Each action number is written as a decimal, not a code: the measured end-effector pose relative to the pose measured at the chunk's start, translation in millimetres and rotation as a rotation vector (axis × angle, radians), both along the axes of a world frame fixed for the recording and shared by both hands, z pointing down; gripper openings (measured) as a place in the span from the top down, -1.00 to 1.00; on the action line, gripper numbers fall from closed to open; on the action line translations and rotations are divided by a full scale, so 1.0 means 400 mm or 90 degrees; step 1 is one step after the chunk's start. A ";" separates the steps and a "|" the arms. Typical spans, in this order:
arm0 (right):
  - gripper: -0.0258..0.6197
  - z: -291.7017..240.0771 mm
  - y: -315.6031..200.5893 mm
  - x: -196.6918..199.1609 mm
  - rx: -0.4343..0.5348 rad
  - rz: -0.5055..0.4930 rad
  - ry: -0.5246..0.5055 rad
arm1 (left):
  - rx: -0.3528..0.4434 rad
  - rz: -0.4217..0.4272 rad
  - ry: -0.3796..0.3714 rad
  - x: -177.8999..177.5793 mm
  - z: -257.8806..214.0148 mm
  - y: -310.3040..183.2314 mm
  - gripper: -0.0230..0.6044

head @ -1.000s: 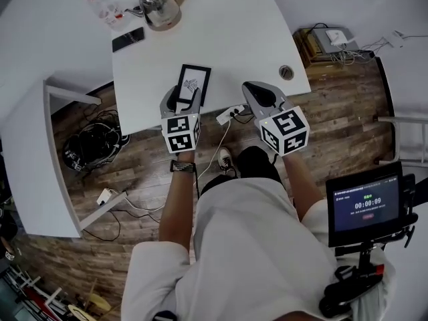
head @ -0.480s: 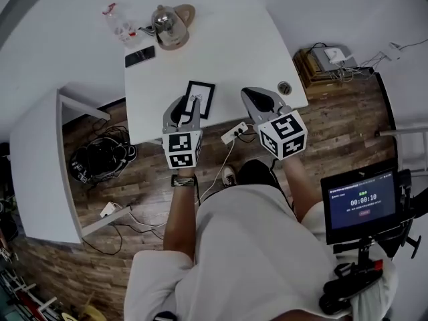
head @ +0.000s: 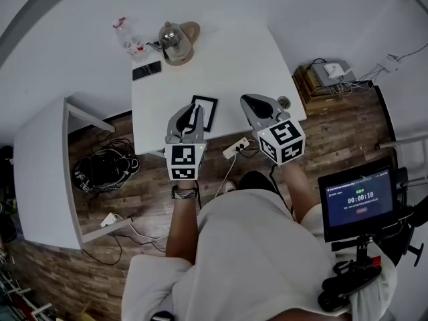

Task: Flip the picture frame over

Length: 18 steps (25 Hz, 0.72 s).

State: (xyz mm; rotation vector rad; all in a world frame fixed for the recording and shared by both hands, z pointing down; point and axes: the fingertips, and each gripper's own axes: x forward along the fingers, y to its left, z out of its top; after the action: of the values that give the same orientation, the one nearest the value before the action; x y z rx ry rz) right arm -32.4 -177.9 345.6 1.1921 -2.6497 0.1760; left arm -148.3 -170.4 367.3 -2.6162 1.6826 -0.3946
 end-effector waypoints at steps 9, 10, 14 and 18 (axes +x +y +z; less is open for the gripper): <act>0.92 -0.069 0.005 -0.020 0.038 -0.011 -0.004 | 0.038 -0.010 -0.008 -0.035 -0.102 0.007 0.91; 0.92 -0.077 0.007 -0.021 0.042 -0.012 -0.002 | 0.041 -0.009 -0.010 -0.036 -0.110 0.009 0.91; 0.92 -0.106 0.010 -0.017 0.065 -0.015 0.008 | 0.049 -0.002 -0.016 -0.022 -0.130 0.018 0.91; 0.92 -0.120 0.011 -0.006 0.077 -0.017 0.015 | 0.047 0.002 -0.011 -0.002 -0.137 0.016 0.91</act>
State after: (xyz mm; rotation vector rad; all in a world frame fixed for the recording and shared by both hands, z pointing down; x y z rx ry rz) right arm -34.8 -173.7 297.7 1.1859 -2.6875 -0.0020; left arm -149.2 -164.0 312.7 -2.5564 1.6539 -0.3477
